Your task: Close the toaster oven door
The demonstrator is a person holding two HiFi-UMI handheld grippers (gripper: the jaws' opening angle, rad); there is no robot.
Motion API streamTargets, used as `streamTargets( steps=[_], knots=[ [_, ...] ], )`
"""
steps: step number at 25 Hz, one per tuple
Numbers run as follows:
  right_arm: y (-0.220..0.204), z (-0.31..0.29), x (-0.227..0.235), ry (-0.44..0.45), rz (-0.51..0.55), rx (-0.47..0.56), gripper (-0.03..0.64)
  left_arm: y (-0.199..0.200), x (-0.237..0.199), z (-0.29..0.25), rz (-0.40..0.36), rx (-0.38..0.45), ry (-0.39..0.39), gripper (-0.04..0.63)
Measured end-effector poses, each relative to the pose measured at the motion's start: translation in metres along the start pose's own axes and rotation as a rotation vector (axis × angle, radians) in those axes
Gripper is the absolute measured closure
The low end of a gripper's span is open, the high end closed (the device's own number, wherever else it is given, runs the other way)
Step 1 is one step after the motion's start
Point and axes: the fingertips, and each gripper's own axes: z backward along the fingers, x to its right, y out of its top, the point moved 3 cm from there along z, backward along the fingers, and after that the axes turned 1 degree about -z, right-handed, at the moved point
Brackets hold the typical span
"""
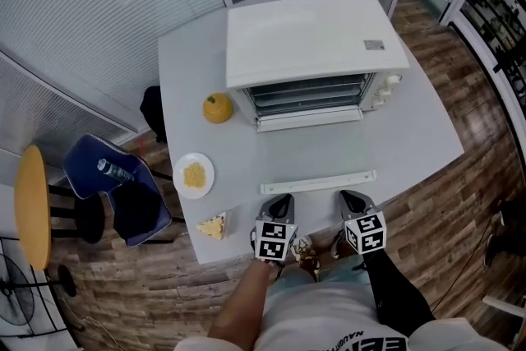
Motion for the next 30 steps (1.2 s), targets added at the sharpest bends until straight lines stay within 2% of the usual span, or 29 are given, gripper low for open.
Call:
streamTargets(
  steps=[4, 9, 13, 20, 30],
  knots=[
    [0.004, -0.004, 0.011, -0.046, -0.003, 0.01, 0.614, 0.004, -0.009, -0.003, 0.06, 0.001, 0.024, 0.541],
    [0.02, -0.002, 0.023, -0.103, -0.026, 0.054, 0.614, 0.014, -0.012, -0.002, 0.087, 0.032, 0.049, 0.541],
    [0.032, 0.001, 0.024, -0.117, -0.029, 0.088, 0.614, 0.021, -0.01, 0.003, 0.042, 0.069, 0.064, 0.541],
    [0.053, 0.01, 0.015, -0.114, 0.035, 0.152, 0.614, 0.052, -0.008, 0.014, 0.022, 0.159, 0.077, 0.541],
    [0.081, 0.022, 0.011, -0.125, 0.064, 0.218, 0.614, 0.084, -0.004, 0.019, -0.027, 0.226, 0.07, 0.541]
  ],
)
